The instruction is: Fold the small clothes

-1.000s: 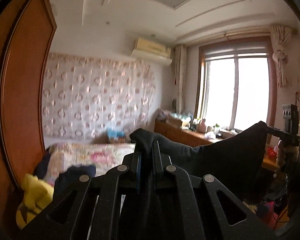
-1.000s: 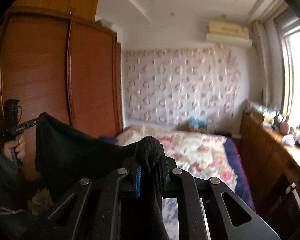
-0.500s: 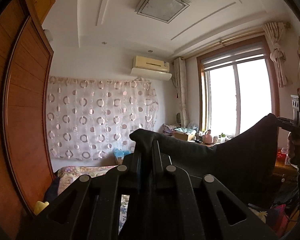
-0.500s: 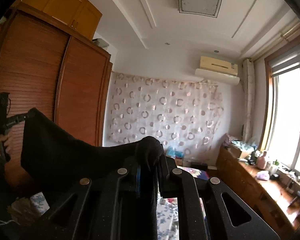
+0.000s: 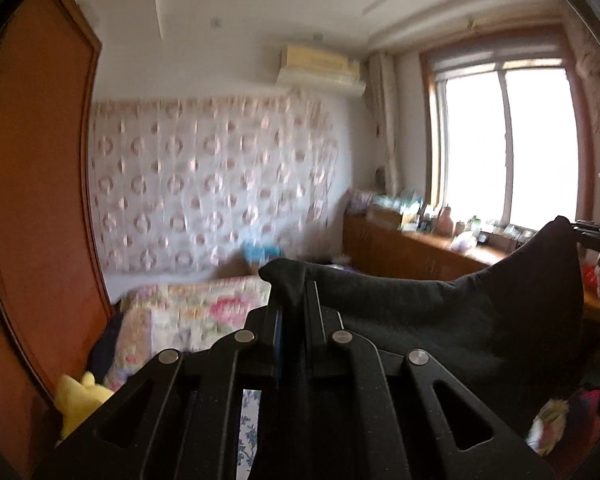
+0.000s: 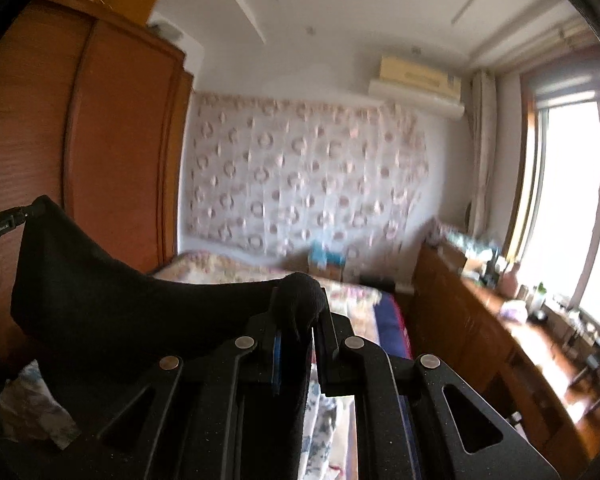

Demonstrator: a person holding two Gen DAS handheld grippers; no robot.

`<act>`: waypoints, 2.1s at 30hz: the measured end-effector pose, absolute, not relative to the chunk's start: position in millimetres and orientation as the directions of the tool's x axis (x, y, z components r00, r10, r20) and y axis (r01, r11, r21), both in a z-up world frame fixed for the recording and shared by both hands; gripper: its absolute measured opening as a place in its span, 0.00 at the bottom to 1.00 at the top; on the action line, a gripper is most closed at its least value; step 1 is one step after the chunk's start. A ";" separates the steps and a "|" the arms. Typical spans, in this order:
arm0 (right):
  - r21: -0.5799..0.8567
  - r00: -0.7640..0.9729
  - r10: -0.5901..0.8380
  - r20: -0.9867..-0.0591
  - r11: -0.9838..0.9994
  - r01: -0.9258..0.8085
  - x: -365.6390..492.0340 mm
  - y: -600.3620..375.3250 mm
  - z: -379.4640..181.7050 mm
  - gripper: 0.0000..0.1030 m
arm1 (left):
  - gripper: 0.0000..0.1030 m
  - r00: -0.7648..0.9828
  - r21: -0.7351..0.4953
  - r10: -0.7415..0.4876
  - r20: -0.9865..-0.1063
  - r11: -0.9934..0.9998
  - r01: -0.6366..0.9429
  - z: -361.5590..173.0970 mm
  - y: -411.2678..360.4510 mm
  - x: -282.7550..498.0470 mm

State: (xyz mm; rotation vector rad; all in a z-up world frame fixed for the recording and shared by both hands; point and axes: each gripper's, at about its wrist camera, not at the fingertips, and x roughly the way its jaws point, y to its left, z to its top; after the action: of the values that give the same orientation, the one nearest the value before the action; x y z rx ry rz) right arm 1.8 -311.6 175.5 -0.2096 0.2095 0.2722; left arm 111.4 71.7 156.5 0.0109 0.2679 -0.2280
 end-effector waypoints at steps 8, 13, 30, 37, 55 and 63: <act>-0.125 0.883 0.212 -0.418 0.950 -0.287 138.0 -285.2 92.9 0.12 | 0.09 0.864 -0.031 -0.166 -0.475 0.985 0.172 57.2 56.8 229.4; -0.119 0.849 0.176 -0.498 0.956 -0.268 206.4 -274.2 77.6 0.12 | 0.09 0.838 -0.023 -0.139 -0.528 0.989 0.149 36.7 49.6 274.3; -0.057 0.774 0.177 -0.608 0.963 -0.265 318.3 -280.2 49.3 0.13 | 0.11 0.775 0.006 -0.100 -0.623 0.991 0.133 -15.7 42.8 338.0; -0.056 0.769 0.162 -0.619 0.967 -0.248 329.3 -282.6 53.2 0.42 | 0.43 0.776 -0.041 -0.177 -0.606 0.981 0.192 -6.3 41.9 319.4; 0.055 0.668 0.206 -0.715 0.969 -0.240 185.3 -318.1 32.4 0.52 | 0.76 0.638 -0.081 -0.263 -0.724 0.950 0.300 -55.5 8.5 232.4; 0.137 0.634 0.223 -0.741 0.974 -0.183 174.4 -338.2 24.5 0.52 | 0.76 0.601 -0.093 -0.261 -0.755 0.951 0.296 -64.9 11.5 206.9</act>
State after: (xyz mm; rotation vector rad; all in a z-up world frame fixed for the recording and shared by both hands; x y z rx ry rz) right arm 174.4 -338.2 24.5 0.0504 0.8538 0.2322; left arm 206.9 11.5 -64.9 0.0436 0.8678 -0.3224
